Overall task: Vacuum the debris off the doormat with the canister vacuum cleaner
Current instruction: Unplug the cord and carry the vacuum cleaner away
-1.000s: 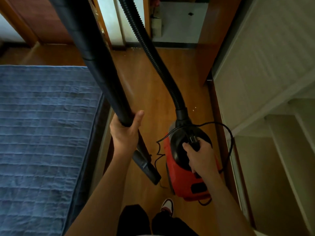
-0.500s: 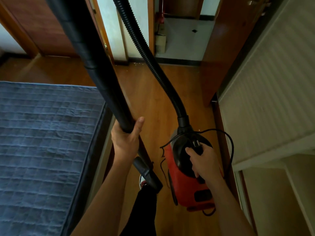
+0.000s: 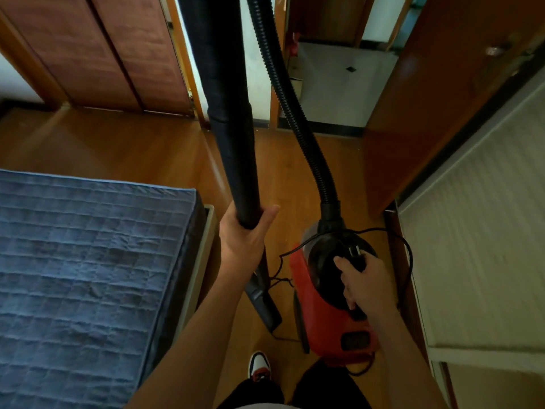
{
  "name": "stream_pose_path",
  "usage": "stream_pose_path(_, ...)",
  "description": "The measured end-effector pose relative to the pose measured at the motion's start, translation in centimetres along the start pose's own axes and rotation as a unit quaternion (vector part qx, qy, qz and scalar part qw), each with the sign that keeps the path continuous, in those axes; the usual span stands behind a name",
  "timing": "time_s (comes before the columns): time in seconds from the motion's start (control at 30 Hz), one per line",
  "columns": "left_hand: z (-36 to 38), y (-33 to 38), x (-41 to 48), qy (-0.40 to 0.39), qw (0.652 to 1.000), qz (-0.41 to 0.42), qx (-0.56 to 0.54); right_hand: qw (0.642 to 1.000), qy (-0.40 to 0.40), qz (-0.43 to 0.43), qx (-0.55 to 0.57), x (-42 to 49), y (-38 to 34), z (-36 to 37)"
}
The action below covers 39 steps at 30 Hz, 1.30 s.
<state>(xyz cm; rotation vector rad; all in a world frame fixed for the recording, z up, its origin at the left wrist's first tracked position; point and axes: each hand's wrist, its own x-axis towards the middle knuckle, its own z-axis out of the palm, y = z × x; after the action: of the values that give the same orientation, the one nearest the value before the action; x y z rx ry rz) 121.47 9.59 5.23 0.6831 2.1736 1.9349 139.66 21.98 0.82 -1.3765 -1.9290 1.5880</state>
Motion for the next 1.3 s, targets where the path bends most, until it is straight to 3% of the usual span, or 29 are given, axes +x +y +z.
stream_pose_path(0.37, 4.9, -2.2, 13.6, 0.038, 0.999, 0.009, -0.006, 0.999, -0.034, -0.01, 0.006, 14.2, -5.9, 2.0)
stream_pose_path(0.8, 16.8, -3.5, 33.6, 0.101, 0.995, 0.007, 0.012, 0.992, -0.125, -0.022, -0.002, 38.7, -15.4, 2.1)
stream_pose_path(1.3, 15.7, -7.5, 47.8, 0.197, 0.978, 0.009, 0.072, 0.98, -0.197, -0.014, -0.018, 53.6, -22.2, 8.5)
